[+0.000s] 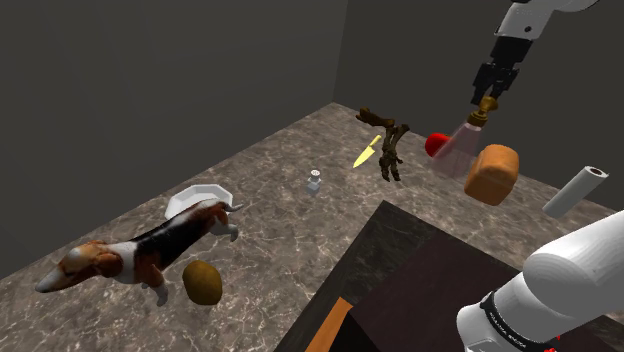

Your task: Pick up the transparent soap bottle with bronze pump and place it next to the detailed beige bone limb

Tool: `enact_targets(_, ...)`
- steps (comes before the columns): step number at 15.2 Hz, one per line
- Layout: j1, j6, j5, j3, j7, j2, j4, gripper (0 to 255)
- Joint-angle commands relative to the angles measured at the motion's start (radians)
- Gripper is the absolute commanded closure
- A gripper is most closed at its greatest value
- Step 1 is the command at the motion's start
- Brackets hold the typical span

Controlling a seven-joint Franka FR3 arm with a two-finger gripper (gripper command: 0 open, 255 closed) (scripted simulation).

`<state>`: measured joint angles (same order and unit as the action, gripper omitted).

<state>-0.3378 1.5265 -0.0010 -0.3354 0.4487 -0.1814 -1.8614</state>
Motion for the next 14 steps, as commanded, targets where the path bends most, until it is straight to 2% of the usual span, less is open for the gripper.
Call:
enact_targets(1,-0.001,0.029,-0.001,-0.001,0.002,-0.001,-0.029,255)
enact_targets(14,-0.004,0.203,-0.001,-0.007,0.011,0.005,-0.198,255)
